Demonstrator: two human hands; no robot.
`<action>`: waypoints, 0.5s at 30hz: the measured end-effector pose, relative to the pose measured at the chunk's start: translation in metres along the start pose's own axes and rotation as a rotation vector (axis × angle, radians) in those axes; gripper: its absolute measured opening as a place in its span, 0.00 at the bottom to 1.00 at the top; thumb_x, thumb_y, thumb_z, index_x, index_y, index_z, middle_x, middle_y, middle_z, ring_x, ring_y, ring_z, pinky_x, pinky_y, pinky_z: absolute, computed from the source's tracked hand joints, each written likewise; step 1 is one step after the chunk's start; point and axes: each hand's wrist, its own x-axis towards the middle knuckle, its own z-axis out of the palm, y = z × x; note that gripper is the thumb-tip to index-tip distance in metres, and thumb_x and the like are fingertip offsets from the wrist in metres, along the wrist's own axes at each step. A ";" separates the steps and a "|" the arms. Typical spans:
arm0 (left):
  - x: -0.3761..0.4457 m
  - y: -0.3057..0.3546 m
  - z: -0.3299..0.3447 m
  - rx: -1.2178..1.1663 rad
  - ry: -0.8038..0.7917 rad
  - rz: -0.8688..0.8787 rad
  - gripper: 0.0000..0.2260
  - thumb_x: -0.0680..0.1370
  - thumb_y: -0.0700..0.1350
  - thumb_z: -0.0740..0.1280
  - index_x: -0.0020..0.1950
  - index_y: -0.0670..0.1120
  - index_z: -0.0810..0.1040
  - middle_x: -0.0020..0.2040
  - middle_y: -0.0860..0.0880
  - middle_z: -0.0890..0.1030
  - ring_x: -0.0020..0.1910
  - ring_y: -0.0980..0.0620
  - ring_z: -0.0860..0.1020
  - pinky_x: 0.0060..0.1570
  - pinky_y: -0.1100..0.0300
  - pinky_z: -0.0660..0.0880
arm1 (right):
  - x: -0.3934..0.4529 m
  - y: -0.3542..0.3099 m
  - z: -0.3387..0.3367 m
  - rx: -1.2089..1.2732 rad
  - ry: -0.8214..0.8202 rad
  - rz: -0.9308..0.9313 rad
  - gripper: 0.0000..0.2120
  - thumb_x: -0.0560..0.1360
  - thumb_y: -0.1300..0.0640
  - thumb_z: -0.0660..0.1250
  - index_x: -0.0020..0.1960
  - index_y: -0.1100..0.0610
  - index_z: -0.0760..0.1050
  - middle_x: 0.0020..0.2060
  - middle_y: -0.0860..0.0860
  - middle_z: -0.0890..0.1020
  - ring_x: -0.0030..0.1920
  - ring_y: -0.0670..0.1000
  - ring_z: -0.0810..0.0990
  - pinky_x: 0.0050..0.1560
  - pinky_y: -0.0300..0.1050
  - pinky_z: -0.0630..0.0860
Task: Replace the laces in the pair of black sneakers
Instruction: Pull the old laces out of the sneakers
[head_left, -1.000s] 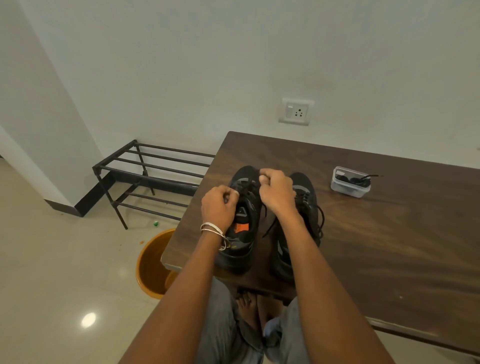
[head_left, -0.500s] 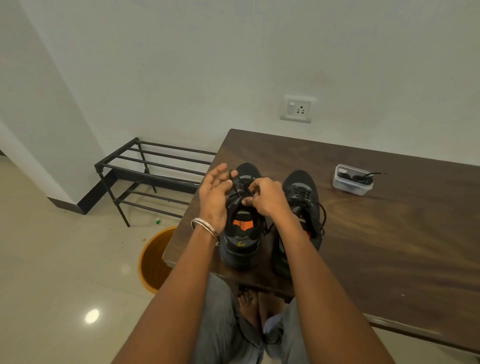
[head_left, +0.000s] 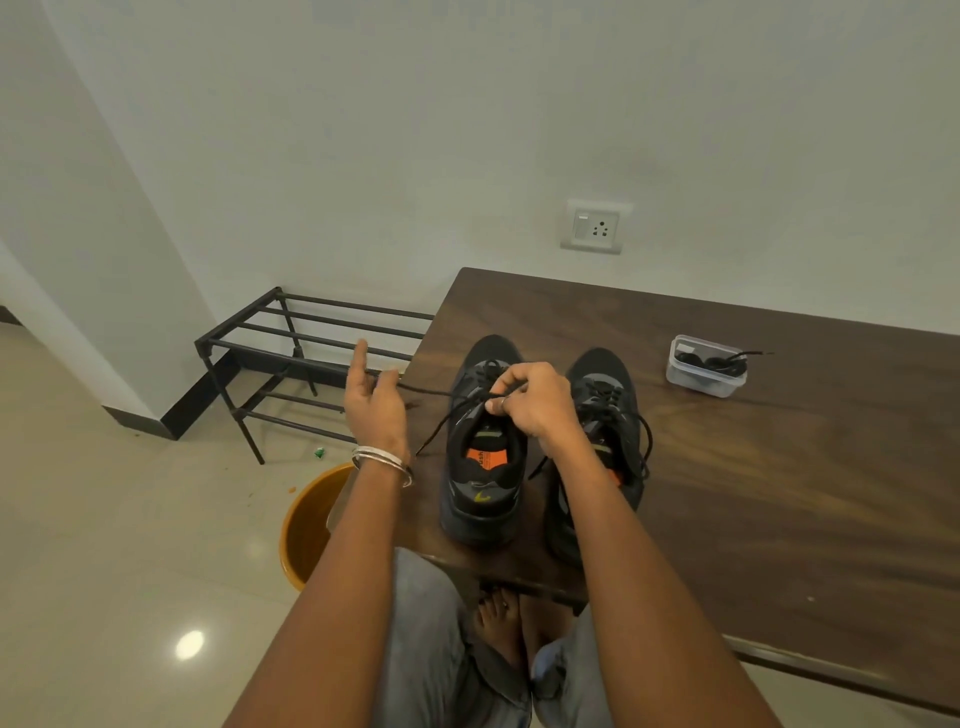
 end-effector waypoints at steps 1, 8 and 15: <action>0.000 -0.002 -0.001 0.103 -0.004 -0.023 0.19 0.78 0.36 0.64 0.69 0.45 0.73 0.60 0.45 0.78 0.53 0.54 0.78 0.41 0.74 0.72 | -0.001 -0.001 -0.001 0.090 -0.003 0.029 0.07 0.71 0.62 0.76 0.40 0.53 0.80 0.48 0.54 0.83 0.50 0.54 0.82 0.52 0.52 0.81; -0.015 -0.011 -0.002 1.072 -0.118 0.163 0.14 0.81 0.53 0.60 0.56 0.45 0.79 0.42 0.47 0.81 0.38 0.50 0.77 0.35 0.60 0.71 | -0.007 -0.019 -0.023 0.969 0.068 0.105 0.03 0.80 0.64 0.65 0.49 0.57 0.74 0.37 0.53 0.78 0.32 0.47 0.74 0.32 0.41 0.75; -0.022 -0.006 0.015 0.817 -0.468 0.480 0.08 0.75 0.49 0.71 0.50 0.47 0.83 0.43 0.51 0.78 0.41 0.56 0.75 0.41 0.68 0.69 | 0.010 -0.002 -0.019 0.295 0.111 0.082 0.33 0.78 0.68 0.63 0.79 0.56 0.56 0.72 0.56 0.68 0.64 0.57 0.76 0.57 0.52 0.80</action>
